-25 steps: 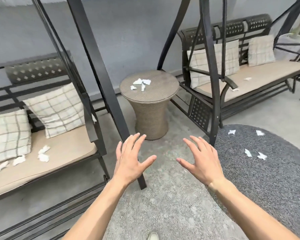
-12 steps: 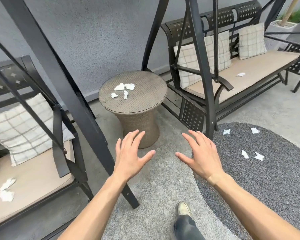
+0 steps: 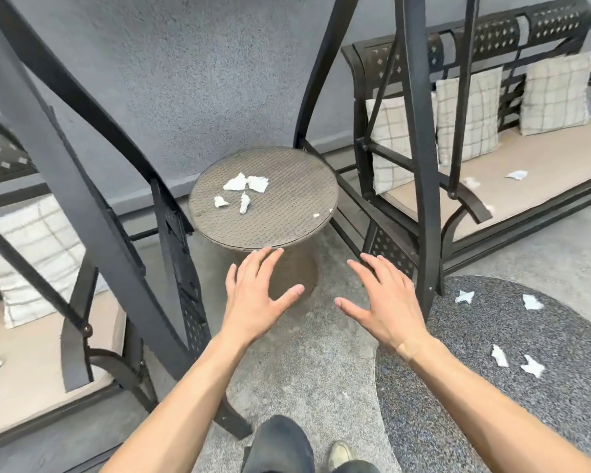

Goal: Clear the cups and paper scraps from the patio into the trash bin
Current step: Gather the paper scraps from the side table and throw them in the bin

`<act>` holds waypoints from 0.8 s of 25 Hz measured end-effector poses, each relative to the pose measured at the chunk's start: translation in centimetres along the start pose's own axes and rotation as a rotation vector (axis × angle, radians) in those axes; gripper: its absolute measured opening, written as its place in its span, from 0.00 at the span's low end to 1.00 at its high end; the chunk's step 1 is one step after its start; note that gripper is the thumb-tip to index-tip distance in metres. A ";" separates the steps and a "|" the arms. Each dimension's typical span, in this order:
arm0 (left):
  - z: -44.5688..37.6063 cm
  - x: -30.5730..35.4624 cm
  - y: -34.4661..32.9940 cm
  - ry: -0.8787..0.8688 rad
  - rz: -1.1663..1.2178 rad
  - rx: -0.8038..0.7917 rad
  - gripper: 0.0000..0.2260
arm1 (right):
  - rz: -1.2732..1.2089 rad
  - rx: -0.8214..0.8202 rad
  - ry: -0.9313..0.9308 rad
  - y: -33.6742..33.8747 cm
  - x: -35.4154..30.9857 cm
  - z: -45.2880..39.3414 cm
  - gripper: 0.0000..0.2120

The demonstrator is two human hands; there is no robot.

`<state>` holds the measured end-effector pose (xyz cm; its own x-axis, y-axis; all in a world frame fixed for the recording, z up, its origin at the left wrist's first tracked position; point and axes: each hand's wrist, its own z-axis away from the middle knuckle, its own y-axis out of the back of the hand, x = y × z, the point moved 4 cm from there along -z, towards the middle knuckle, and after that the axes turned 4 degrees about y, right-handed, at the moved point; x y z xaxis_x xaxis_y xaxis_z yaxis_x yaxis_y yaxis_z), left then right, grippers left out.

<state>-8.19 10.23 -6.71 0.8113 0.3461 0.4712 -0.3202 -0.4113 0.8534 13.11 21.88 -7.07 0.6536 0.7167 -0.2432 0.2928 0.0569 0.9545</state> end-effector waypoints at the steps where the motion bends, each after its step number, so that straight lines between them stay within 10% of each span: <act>1: -0.9 -0.1 -0.2 0.008 -0.004 -0.004 0.33 | -0.005 -0.003 0.012 -0.3 0.4 -1.2 0.35; 20: -28.3 -12.1 -1.5 0.038 0.023 -0.028 0.33 | -0.030 -0.048 0.066 -6.6 -2.0 -32.4 0.35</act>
<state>-31.42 30.54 -7.35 0.7845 0.3693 0.4982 -0.3520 -0.3961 0.8480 -12.77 42.61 -7.31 0.5972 0.7584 -0.2612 0.2763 0.1111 0.9546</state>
